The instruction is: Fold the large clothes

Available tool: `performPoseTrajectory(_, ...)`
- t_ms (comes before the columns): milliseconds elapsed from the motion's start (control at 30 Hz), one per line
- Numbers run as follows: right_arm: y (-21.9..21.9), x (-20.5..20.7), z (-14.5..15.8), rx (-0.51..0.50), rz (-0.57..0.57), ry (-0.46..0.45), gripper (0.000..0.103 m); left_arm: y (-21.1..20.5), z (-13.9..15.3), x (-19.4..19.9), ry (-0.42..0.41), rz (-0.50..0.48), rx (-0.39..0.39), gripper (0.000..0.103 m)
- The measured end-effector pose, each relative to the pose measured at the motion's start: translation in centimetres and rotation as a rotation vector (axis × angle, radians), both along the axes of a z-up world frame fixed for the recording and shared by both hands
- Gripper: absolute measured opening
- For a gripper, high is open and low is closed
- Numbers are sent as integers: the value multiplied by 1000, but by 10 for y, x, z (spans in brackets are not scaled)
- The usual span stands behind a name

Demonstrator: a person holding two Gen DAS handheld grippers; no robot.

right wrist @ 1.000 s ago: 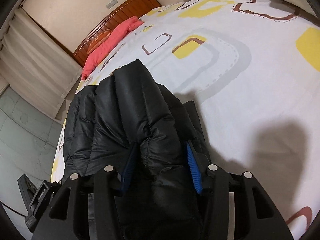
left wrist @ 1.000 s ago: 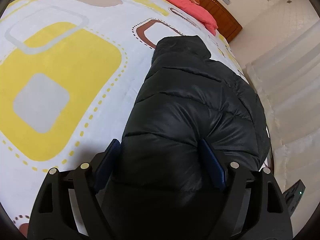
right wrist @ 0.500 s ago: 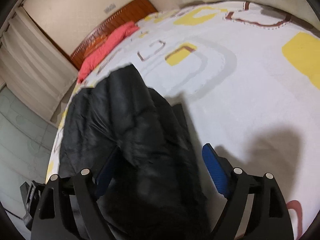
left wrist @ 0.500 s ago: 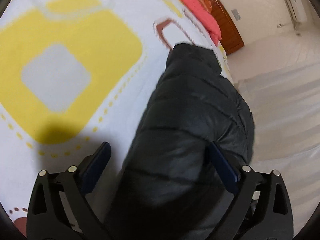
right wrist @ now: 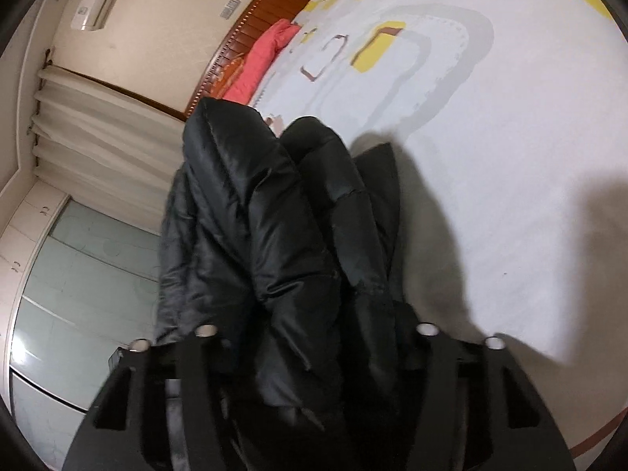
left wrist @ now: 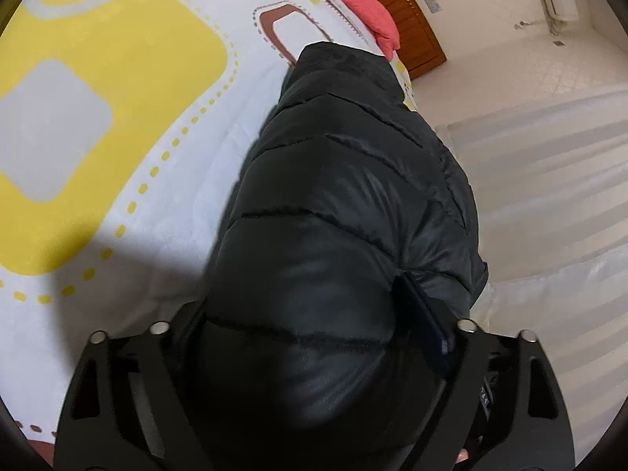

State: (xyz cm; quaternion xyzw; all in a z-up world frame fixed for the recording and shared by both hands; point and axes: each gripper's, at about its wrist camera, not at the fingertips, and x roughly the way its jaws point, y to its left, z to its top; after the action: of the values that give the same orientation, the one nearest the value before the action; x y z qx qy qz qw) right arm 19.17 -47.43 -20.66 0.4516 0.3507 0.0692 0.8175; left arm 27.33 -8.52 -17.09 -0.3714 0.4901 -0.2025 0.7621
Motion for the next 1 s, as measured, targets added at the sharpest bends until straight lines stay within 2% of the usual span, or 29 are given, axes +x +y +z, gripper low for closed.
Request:
performPoseTrajectory(33, 2, -2, 3, -5, -1, -7, 44, 3, 2, -1, -6, -1, -3, 78)
performPoseTrajectory(200, 24, 5, 22, 3, 21, -51, 39, 24, 26, 2, -68, 24, 49, 76)
performPoseTrajectory(467, 80, 55, 35, 60, 89, -95, 39, 83, 61, 21, -114, 88, 106, 75)
performPoseTrajectory(600, 101, 76, 22, 76, 113, -63, 39, 101, 54, 29, -101, 108, 148, 75)
performPoseTrajectory(700, 106, 86, -2, 76, 109, -14, 39, 111, 25, 33, -42, 121, 152, 76)
performPoseTrajectory(767, 103, 85, -11, 106, 106, -22, 39, 117, 17, 31, -56, 124, 153, 77)
performPoseTrajectory(833, 104, 86, -9, 76, 110, -20, 39, 116, 17, 30, -62, 128, 167, 77)
performPoseTrajectory(1000, 107, 86, -7, 74, 113, -10, 41, 117, 17, 31, -55, 126, 165, 78)
